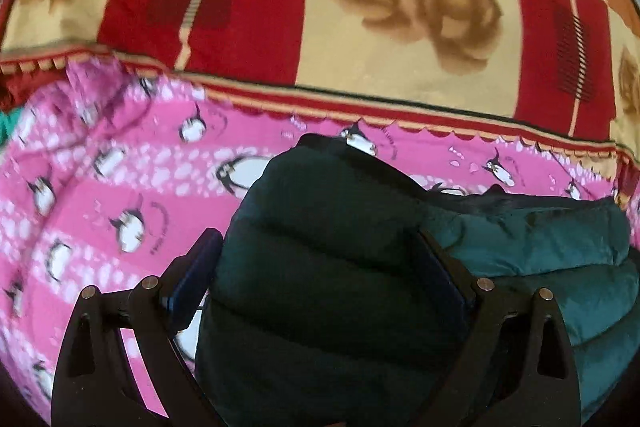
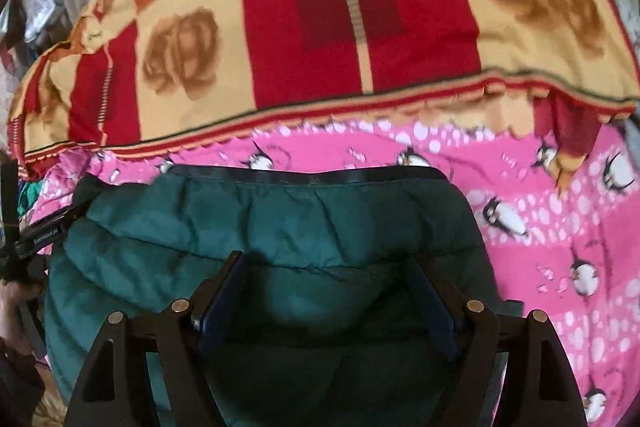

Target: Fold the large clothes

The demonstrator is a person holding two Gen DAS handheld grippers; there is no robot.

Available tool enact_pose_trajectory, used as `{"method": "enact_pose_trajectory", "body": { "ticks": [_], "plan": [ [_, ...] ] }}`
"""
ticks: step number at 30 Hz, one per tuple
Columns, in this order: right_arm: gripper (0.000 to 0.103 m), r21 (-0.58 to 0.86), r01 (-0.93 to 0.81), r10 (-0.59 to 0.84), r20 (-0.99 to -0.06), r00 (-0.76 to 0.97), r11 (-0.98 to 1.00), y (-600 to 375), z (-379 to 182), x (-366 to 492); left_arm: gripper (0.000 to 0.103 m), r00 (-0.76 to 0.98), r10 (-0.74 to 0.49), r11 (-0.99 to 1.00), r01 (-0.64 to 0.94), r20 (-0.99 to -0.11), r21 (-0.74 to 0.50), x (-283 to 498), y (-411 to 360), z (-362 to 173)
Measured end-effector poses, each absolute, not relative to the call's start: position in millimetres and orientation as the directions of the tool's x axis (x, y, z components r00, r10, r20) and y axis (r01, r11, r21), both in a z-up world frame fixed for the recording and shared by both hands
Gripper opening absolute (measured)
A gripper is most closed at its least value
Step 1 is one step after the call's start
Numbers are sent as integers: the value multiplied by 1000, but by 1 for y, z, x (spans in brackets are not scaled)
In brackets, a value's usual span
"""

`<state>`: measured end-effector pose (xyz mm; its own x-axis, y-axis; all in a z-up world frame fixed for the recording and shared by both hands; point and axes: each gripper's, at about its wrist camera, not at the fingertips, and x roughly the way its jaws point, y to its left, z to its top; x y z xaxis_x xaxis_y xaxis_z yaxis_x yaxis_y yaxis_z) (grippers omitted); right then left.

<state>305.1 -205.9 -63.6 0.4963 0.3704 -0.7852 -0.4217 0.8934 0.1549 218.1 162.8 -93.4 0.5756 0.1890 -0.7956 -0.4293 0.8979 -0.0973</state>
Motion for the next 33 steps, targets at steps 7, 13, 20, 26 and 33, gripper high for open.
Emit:
{"method": "enact_pose_trajectory", "body": {
  "ticks": [7, 13, 20, 26, 33],
  "plan": [
    [82, 202, -414, 394, -799, 454, 888, -207, -89, 325, 97, 567, 120, 875, -449, -815, -183, 233, 174, -113],
    [85, 235, -409, 410, -810, 419, 882, -207, -93, 329, 96, 559, 152, 878, -455, -815, -149, 228, 170, -103],
    [74, 176, -427, 404, -744, 533, 887, -230, -23, 282, 96, 721, 156, 924, -349, -675, -159, 161, 159, -25],
    [75, 231, -495, 503, -682, 532, 838, -286, -2, 203, 96, 734, 118, 953, -274, -669, -132, 77, 163, -34],
    [75, 359, -495, 583, -686, 435, 791, -337, -64, 162, 96, 801, -76, 940, -140, -594, -310, 24, 157, -88]
  ]
}}
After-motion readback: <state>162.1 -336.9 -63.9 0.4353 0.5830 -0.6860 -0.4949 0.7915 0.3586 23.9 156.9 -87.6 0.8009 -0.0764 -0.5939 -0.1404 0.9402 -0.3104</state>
